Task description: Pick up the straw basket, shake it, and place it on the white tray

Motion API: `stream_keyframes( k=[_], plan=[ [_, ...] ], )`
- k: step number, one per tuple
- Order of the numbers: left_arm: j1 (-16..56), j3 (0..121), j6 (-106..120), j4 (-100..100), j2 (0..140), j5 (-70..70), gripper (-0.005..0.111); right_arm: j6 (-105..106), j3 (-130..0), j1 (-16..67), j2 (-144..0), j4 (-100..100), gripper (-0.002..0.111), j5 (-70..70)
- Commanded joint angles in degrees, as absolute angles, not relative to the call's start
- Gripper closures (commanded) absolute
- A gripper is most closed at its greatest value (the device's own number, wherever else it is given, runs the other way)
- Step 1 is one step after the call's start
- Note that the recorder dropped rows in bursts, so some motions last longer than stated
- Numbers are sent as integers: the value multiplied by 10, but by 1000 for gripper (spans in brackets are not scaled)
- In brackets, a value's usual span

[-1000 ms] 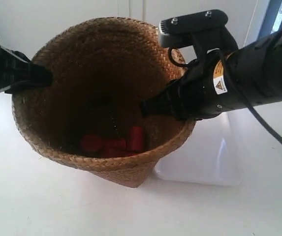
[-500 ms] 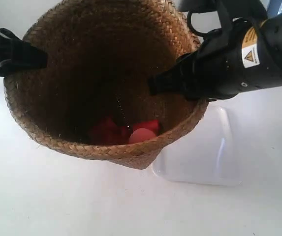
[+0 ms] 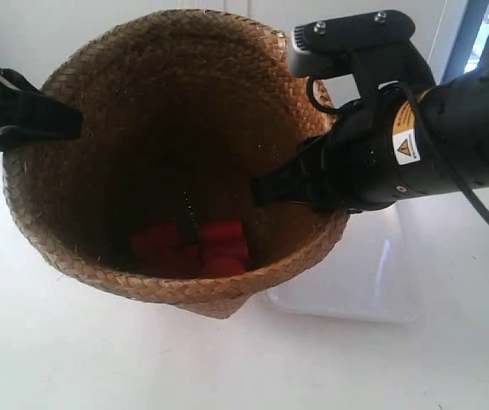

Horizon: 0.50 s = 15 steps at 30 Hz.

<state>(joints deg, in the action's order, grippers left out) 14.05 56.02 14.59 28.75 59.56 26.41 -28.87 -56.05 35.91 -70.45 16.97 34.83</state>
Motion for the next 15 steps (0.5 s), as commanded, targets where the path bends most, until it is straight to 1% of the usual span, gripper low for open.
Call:
stream_keyframes(
  k=[1, 15],
  plan=[
    [139, 567, 167, 290, 595, 270, 107, -272, -559, 359, -704, 185, 108, 342],
    [139, 567, 167, 286, 594, 288, 107, -272, -559, 359, -704, 186, 108, 342]
  ],
)
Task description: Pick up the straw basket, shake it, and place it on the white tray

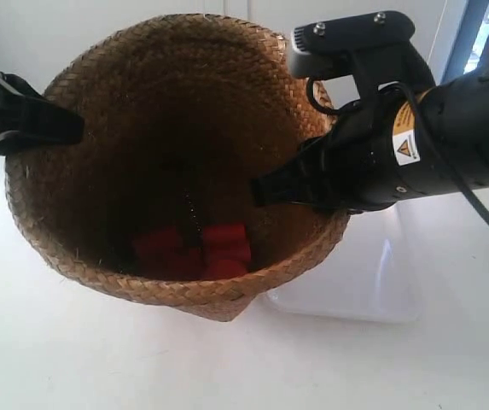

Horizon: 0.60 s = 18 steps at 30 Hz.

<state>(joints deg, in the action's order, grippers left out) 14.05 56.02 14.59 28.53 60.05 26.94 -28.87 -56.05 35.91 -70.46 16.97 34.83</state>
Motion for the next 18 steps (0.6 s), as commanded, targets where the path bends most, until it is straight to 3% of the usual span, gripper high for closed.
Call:
stream_keyframes(
  k=[1, 4, 9, 13, 15, 18],
  plan=[
    [139, 567, 167, 286, 594, 291, 107, -272, -559, 359, -704, 186, 108, 342],
    [139, 575, 178, 292, 591, 278, 107, -272, -583, 359, -695, 189, 108, 343],
    [139, 690, 182, 296, 528, 324, 107, -229, -727, 365, -590, 151, 108, 391],
    [137, 579, 132, 281, 572, 274, 107, -278, -598, 359, -639, 246, 108, 382],
    [133, 573, 105, 284, 579, 267, 107, -282, -595, 361, -672, 234, 108, 450],
    [144, 592, 156, 315, 566, 239, 107, -286, -595, 380, -661, 224, 108, 404]
  ],
)
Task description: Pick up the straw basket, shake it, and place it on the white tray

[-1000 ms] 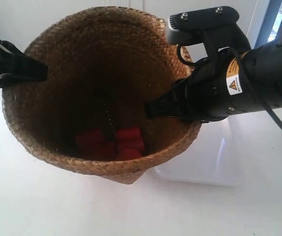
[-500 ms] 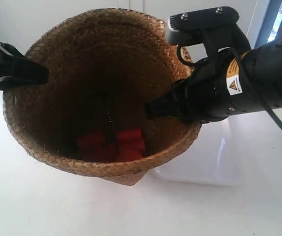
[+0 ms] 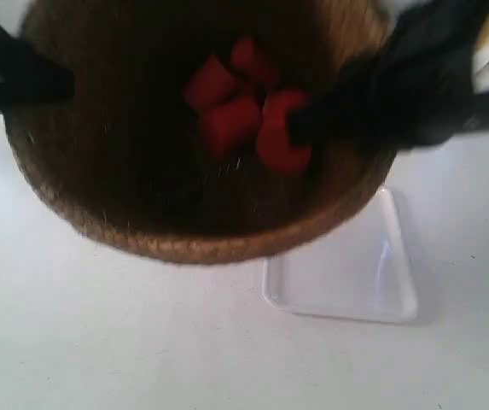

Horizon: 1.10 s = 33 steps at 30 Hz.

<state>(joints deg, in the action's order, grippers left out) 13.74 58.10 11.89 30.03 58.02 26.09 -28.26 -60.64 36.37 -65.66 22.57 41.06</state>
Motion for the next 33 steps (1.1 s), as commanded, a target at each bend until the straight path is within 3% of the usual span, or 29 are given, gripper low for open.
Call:
stream_keyframes(
  k=[1, 13, 33],
  plan=[
    [144, 600, 156, 307, 563, 238, 107, -288, -595, 382, -652, 228, 108, 387],
    [144, 606, 156, 269, 591, 298, 107, -297, -576, 382, -670, 228, 108, 350],
    [144, 528, 165, 289, 607, 209, 107, -297, -572, 382, -694, 228, 108, 354]
  ],
)
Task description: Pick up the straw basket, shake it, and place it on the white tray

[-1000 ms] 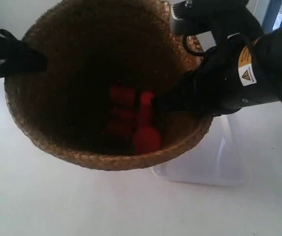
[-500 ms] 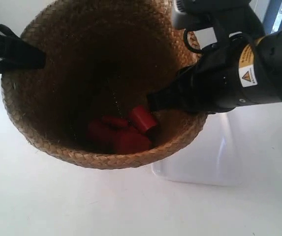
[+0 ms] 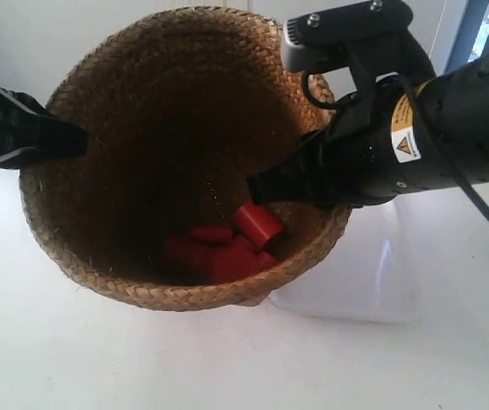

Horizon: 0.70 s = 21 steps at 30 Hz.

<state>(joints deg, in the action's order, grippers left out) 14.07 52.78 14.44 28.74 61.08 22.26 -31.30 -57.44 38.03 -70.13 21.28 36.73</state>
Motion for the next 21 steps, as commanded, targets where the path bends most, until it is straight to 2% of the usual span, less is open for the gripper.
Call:
stream_keyframes(
  k=[1, 21],
  plan=[
    [144, 528, 165, 293, 607, 213, 107, -297, -572, 382, -693, 228, 108, 356],
    [144, 528, 183, 291, 607, 237, 107, -288, -572, 382, -692, 268, 108, 388]
  ],
)
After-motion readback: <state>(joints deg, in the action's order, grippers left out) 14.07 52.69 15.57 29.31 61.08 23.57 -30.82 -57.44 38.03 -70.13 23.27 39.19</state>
